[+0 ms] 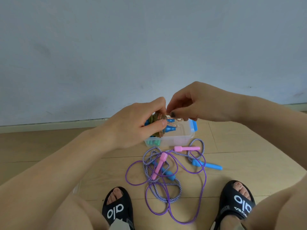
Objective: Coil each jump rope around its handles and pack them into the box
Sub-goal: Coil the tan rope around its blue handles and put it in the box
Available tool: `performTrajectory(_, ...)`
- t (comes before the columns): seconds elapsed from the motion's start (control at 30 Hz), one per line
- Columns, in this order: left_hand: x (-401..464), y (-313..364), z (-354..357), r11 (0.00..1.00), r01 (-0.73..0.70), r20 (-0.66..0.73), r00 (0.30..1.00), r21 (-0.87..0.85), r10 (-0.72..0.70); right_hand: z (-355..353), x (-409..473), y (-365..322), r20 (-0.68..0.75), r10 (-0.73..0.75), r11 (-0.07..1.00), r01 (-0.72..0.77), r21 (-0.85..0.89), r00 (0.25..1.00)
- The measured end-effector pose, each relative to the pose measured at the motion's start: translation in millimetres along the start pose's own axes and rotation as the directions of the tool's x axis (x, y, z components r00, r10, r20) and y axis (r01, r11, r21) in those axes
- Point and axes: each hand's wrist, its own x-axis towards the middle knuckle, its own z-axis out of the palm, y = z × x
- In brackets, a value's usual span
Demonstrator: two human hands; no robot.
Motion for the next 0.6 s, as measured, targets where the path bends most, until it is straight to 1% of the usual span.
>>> performTrajectory(0.07,0.2,0.2,1.1,0.997,-0.011,0.004,1.000,0.073,0.011,5.2,-0.4,-1.2,-0.029,-0.023,0.986,0.018,-0.165,0.999)
performTrajectory(0.13,0.2,0.5,2.6,0.991,-0.029,0.018,0.999,0.131,0.027,9.7,-1.0,-1.9,-0.027,-0.029,0.975,0.022,-0.223,0.999)
performTrajectory(0.2,1.5,0.8,3.7,0.989,-0.030,0.021,0.999,0.143,0.028,11.4,-1.7,-1.0,-0.011,-0.035,0.971,0.031,-0.237,0.999)
performTrajectory(0.27,3.5,0.9,3.9,0.995,-0.013,0.012,1.000,0.103,0.012,10.2,-2.6,-0.7,-0.016,-0.058,0.965,0.052,-0.257,0.998)
performTrajectory(0.37,6.4,1.3,1.8,0.998,0.040,0.001,0.999,-0.048,-0.040,7.5,-3.1,-0.8,-0.054,-0.088,0.957,0.069,-0.283,0.995)
performTrajectory(0.43,7.6,0.9,0.4,0.989,0.075,-0.002,0.997,-0.127,-0.076,6.3,-2.3,-0.9,-0.094,-0.084,0.967,0.059,-0.247,0.992)
performTrajectory(0.5,9.1,0.9,-0.2,0.991,0.095,-0.016,0.995,-0.099,-0.097,7.5,-0.6,-1.3,-0.145,-0.082,0.975,0.049,-0.218,0.986)
performTrajectory(0.6,10.9,1.3,0.9,0.993,0.108,-0.050,0.993,-0.039,-0.110,14.8,2.8,-2.0,-0.214,-0.111,0.953,0.044,-0.298,0.970)
